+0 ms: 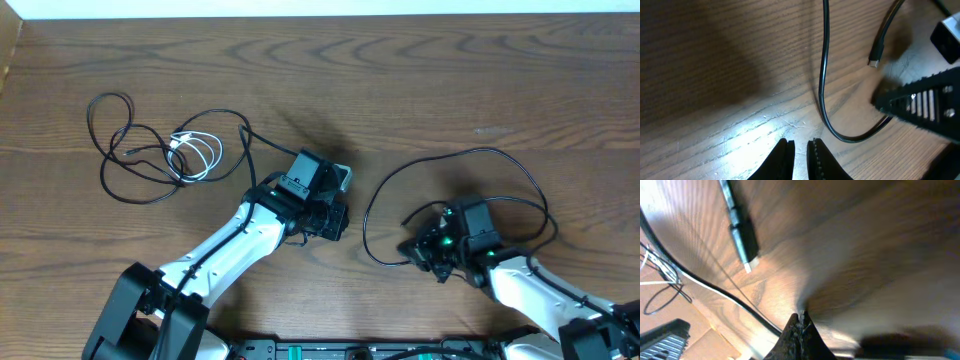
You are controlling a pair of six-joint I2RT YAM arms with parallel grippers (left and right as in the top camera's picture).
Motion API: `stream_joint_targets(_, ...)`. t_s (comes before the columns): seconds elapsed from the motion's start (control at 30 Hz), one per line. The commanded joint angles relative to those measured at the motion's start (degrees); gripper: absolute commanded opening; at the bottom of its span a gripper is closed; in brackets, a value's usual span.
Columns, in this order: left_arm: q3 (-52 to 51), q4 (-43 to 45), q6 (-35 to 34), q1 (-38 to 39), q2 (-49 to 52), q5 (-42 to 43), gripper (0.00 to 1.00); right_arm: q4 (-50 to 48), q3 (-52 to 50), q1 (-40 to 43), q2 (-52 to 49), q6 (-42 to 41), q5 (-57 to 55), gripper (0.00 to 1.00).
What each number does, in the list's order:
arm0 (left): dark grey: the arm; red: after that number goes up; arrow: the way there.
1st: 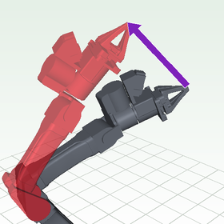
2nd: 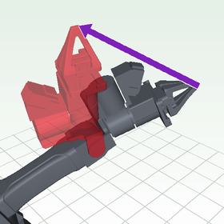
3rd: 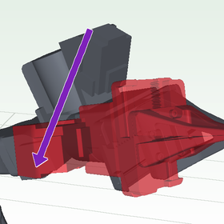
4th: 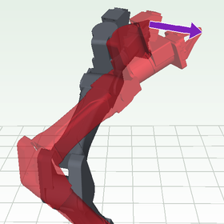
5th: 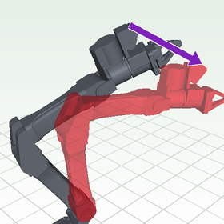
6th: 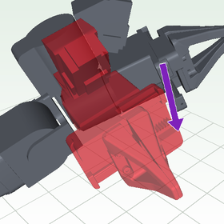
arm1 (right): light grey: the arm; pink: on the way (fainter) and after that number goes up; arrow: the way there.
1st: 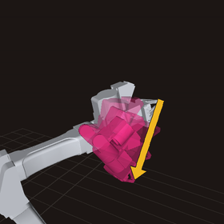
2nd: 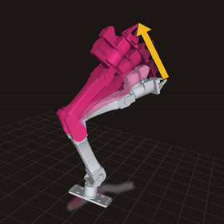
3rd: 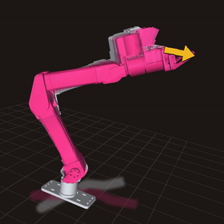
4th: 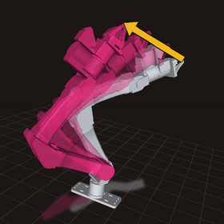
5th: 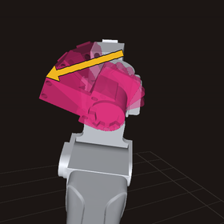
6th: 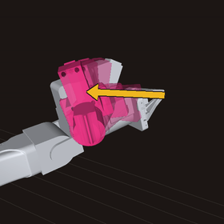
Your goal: Untangle cables
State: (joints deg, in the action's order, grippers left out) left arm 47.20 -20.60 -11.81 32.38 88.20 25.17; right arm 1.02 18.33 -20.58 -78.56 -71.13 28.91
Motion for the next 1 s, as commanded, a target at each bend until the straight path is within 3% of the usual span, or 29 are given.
stream_joint_targets(0.0,-0.59,-0.13,0.33,0.11,0.26,-0.37,0.15,-0.28,-2.27,-3.43,-1.99,-3.30,-8.02,0.01)
stream_joint_targets(0.47,-0.59,-0.09,0.33,0.11,0.26,-0.37,0.15,-5.53,-2.27,-11.54,-1.99,-6.19,-13.66,0.01)
stream_joint_targets(0.97,-0.59,-0.11,0.31,0.11,0.26,-0.37,0.15,-5.33,-2.27,-11.78,-1.99,-6.12,-17.84,0.01)
